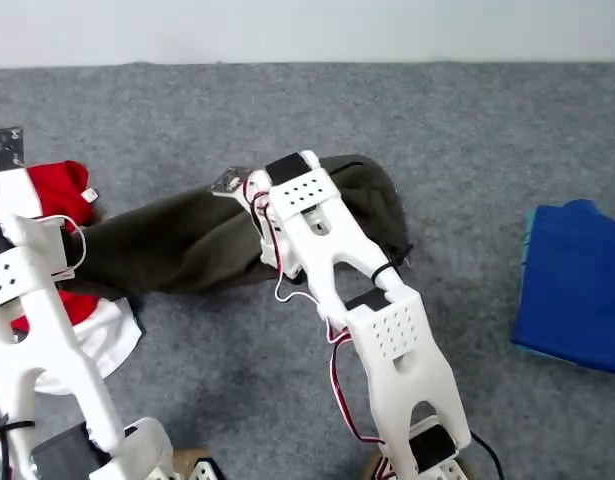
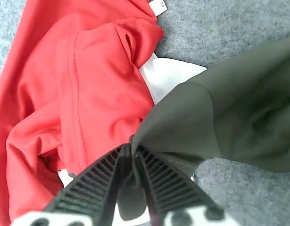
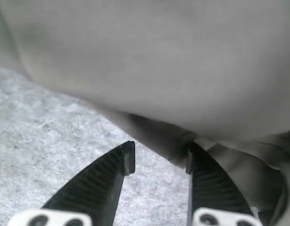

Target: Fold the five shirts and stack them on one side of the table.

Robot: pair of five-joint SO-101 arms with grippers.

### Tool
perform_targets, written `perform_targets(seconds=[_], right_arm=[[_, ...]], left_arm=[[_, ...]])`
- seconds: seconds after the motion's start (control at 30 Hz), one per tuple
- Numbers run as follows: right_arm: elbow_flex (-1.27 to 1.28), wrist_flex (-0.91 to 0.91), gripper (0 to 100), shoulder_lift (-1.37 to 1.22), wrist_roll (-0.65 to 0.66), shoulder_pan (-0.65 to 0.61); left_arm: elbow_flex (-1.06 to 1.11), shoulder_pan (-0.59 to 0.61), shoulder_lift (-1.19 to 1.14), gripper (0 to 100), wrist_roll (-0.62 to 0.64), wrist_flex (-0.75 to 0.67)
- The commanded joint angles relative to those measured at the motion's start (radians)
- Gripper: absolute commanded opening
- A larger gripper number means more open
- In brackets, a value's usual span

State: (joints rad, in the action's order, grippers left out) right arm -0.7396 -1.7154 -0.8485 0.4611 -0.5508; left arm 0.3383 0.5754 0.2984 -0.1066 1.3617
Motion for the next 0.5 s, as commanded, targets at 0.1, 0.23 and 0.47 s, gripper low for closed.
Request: perform_targets(seconds=[0.1,0.23,0.47], right_arm=[[-0.095,0.016,18.7,-0.005,0.009,0.015],[-0.1,0.035,18.7,-0.05,0.009,0.015],[-0.129,0.031,1.9,-0.079,0.031,0.016]], left_arm=[[-0.008,0.009,0.044,1,0.006,-0.014],[-0.007,0.009,0.046,1,0.006,-0.003],[-0.007,0.011,0.046,1,0.006,0.002]])
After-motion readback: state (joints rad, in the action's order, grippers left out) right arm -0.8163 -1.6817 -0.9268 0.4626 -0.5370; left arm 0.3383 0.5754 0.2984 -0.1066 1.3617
